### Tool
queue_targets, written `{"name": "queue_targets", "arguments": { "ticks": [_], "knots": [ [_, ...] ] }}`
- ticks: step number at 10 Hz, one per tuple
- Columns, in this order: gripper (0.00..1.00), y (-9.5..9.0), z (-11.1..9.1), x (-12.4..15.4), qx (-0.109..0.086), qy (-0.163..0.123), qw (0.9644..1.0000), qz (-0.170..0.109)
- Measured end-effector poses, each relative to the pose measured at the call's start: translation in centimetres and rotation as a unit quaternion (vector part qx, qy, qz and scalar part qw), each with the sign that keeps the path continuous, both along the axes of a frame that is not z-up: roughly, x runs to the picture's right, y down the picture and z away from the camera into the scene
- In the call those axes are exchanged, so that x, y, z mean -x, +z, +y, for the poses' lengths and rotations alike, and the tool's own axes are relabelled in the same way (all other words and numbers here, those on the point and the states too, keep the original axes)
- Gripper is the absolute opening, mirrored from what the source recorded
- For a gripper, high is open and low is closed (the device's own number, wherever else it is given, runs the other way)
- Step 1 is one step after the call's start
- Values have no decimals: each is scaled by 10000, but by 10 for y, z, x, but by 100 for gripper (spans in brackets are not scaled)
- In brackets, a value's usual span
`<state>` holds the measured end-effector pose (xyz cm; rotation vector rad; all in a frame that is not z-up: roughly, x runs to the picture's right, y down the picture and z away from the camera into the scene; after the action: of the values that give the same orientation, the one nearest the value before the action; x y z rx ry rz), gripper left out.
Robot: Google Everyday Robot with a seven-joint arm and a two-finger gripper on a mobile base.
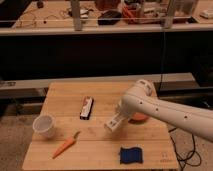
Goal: Place the bottle in the ceramic bowl
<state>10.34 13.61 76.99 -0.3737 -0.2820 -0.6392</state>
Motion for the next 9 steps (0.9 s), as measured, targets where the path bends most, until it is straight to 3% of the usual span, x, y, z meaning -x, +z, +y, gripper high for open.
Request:
{"name": "queue_targets", "arguments": {
  "ticks": [9],
  "knots": [
    [0, 4, -11, -27, -95, 233, 9997, 11]
  ]
}}
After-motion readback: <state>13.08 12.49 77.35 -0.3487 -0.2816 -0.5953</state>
